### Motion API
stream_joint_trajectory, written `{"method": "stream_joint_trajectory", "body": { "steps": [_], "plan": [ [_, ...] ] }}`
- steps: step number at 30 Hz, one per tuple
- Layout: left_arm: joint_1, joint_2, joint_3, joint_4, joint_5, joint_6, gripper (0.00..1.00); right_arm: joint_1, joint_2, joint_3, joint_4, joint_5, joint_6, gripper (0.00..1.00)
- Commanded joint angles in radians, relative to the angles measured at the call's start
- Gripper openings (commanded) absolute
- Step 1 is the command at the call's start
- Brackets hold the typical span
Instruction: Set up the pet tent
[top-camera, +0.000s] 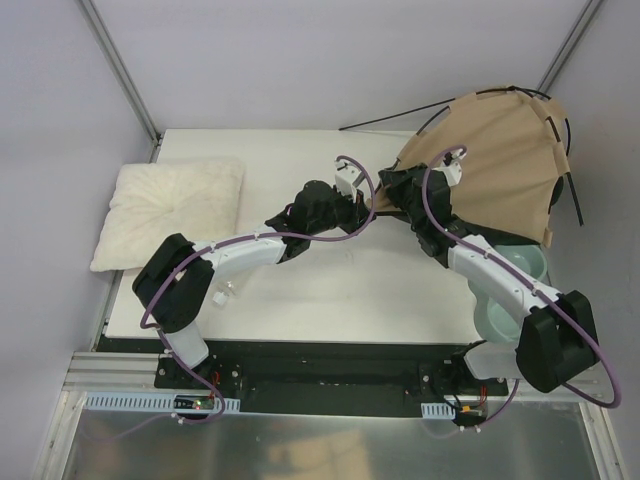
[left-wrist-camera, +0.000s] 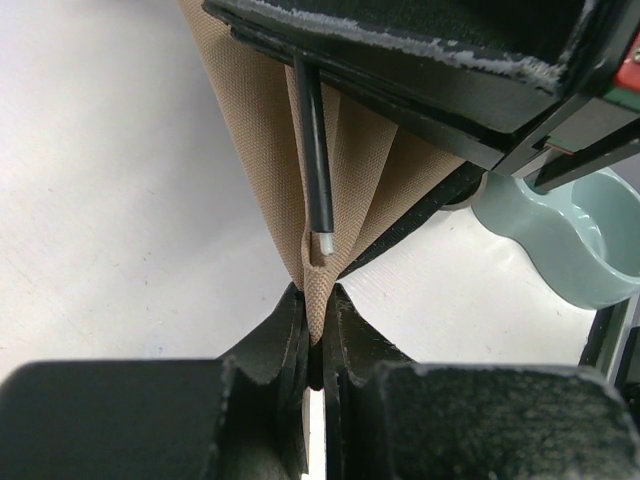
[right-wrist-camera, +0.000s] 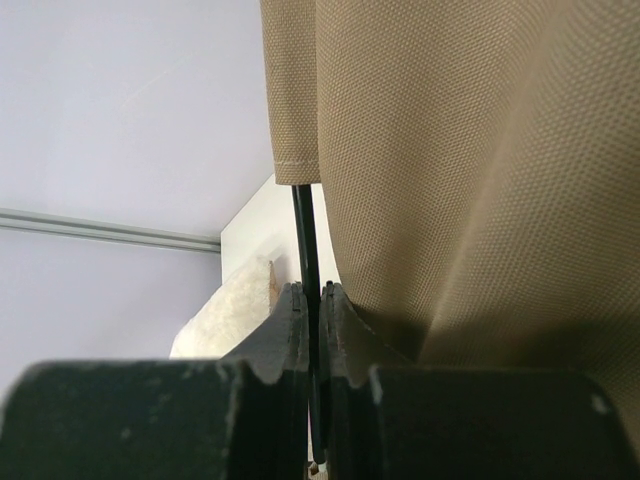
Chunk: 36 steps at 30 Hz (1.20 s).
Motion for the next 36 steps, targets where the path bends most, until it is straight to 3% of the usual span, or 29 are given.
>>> {"method": "stream_joint_trajectory", "body": {
  "steps": [1,13,25,36],
  "plan": [
    [-0.002,-0.046,-0.048,-0.209,0.018,-0.01,0.0,-0.107,0.013,0.01,0.126,0.294,-0.042,0.0],
    [-0.002,-0.037,-0.027,-0.219,0.013,-0.013,0.0,-0.089,0.021,0.007,0.15,0.257,-0.096,0.0],
    [0.003,-0.017,0.086,-0.351,0.024,-0.041,0.0,-0.038,-0.01,-0.056,0.227,0.156,-0.231,0.0],
    [0.011,0.014,0.149,-0.409,0.039,-0.063,0.0,-0.032,-0.05,-0.071,0.198,0.029,-0.183,0.0]
  ]
}}
